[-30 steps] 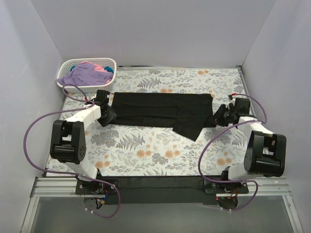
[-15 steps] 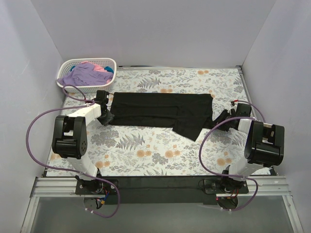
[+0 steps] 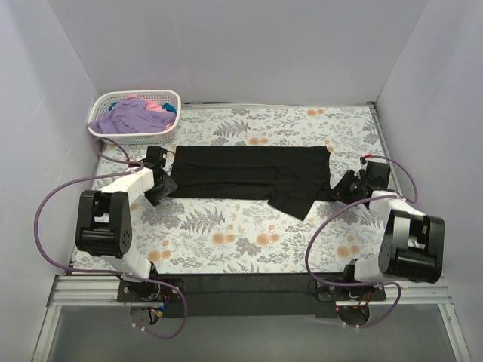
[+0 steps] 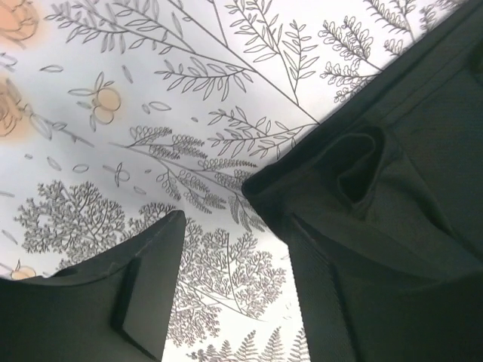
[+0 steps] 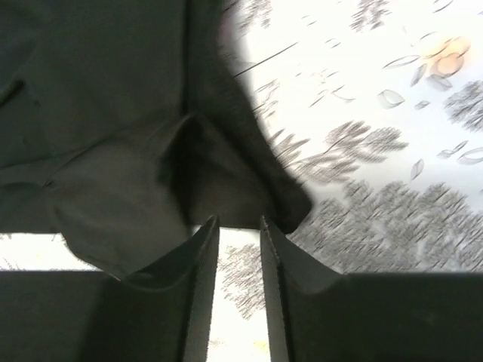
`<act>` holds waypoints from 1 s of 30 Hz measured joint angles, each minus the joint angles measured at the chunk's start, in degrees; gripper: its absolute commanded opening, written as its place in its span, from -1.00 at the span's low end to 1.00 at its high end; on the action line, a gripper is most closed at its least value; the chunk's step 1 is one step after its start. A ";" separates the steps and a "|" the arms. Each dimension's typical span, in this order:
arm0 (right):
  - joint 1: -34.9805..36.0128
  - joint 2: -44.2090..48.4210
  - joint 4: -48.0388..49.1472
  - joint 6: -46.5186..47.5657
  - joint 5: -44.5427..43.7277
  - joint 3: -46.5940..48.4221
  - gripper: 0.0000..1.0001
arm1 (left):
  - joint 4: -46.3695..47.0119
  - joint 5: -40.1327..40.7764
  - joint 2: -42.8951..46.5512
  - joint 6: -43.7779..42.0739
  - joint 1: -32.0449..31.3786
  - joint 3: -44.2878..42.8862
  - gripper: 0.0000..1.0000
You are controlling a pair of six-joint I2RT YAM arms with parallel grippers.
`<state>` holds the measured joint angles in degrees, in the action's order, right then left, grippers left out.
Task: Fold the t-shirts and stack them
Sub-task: Fold the tshirt
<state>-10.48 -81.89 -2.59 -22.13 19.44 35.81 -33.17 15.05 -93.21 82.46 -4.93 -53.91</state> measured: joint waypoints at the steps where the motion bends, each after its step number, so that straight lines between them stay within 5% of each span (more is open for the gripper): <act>1: 1.01 1.95 -0.96 0.02 -0.81 -0.28 -0.21 | -0.28 0.04 0.74 -0.09 0.00 0.28 0.18; 10: 20.74 13.25 -7.93 0.17 -15.15 -1.11 -0.17 | 1.46 0.28 12.92 -1.81 -0.52 5.16 0.21; 26: 41.70 4.90 -14.64 -5.53 -32.57 0.55 -0.15 | 4.57 0.50 12.24 -4.87 -4.59 7.69 0.21; 30: 43.17 3.17 -15.56 -6.21 -34.93 1.95 -0.47 | 4.83 0.50 11.87 -5.14 -4.59 7.69 0.21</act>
<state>32.69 -78.72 -18.15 -28.34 -15.49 37.76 -28.34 15.55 -81.34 77.32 -9.52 -46.22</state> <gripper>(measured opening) 0.359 0.607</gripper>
